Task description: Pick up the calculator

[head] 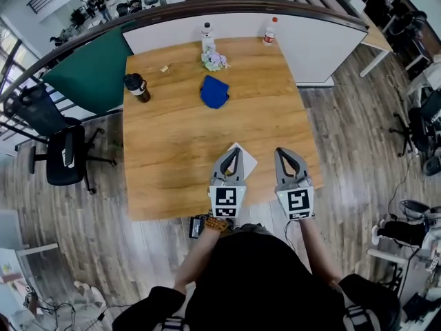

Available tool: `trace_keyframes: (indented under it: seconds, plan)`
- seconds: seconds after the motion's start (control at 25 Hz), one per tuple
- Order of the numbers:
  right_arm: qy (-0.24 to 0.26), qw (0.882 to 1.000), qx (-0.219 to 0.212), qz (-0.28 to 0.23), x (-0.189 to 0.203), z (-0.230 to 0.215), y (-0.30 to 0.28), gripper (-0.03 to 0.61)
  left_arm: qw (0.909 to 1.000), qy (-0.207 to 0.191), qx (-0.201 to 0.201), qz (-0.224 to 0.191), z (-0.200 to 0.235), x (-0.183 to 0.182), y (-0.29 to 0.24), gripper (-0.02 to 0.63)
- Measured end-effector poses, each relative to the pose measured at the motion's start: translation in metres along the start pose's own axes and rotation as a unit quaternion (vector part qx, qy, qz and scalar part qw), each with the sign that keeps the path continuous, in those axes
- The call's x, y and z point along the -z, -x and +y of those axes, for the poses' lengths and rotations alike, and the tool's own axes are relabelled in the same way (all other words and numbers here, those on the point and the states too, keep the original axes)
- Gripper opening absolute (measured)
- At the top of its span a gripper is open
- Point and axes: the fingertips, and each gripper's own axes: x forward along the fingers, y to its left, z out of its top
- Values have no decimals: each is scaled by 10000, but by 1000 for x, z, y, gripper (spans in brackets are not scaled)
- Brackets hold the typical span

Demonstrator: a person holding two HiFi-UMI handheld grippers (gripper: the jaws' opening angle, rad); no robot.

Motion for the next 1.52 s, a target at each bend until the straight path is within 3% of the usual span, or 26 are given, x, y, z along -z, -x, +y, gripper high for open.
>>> trace_keyframes:
  seconds: [0.36,0.48,0.8,1.24,1.52]
  plan:
    - [433,9982,-402,27,-27,20,-38,6,9988,308,-362,-67,50,11,4,25]
    - [610,9956,-714,-39,-34,36,-49,6,9981,256,-559,-66,65,12,9,25]
    - [443,9898,-1322,-310,-36,71,-76,6,9964,-3,-845,99,87,21,19,26]
    - [111,9908,-1305,-331,-23,56,-82,6,9965,-158,-718,396,85,40,-9,26]
    - [16,9922,-1245,-12,-6,48,-86,6,9957,-182,-498,759,81,69,-29,26]
